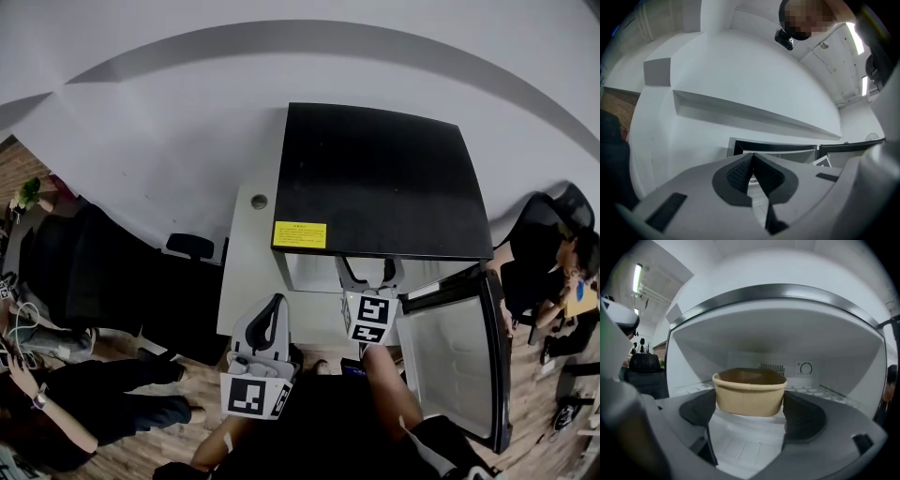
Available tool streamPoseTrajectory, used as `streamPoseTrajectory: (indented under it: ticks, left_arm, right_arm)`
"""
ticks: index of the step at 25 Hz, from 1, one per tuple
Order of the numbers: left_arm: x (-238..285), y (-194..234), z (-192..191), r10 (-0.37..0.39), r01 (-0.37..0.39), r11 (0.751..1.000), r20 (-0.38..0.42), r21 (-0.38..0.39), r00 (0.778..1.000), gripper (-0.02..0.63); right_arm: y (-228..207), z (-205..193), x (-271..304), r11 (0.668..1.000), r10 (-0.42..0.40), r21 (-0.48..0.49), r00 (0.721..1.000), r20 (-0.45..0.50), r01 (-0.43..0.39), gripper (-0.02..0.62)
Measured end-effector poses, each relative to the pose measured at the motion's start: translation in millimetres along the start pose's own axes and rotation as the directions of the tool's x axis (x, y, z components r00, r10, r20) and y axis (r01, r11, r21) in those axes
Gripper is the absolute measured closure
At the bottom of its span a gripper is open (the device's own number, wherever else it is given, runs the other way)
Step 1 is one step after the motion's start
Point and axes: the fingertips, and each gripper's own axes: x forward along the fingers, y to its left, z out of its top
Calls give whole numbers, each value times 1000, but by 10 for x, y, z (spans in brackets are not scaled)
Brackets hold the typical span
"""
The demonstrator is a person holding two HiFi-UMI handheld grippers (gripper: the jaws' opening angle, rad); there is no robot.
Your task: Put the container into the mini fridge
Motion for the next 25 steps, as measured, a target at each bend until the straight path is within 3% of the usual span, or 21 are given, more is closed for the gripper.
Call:
streamPoseTrajectory:
  ticks: [14, 22, 24, 25]
  left_arm:
    - [-148, -128, 45, 17, -17, 1000, 10, 11, 1000, 597]
    - [-443, -452, 89, 42, -43, 999, 8, 33, 999, 597]
    - [-559, -523, 74, 57, -57, 998, 2, 34, 998, 597]
    - [-614, -556, 60, 63, -62, 997, -3, 34, 998, 597]
  right_arm:
    - [-6, -48, -144, 997, 67, 36, 997, -39, -66, 135]
    - [-4, 96, -732, 987, 141, 63, 988, 56, -145, 141]
    - [-40, 117, -920, 988, 130, 72, 989, 76, -135, 188]
    - [-77, 125, -1017, 990, 112, 80, 990, 89, -119, 307]
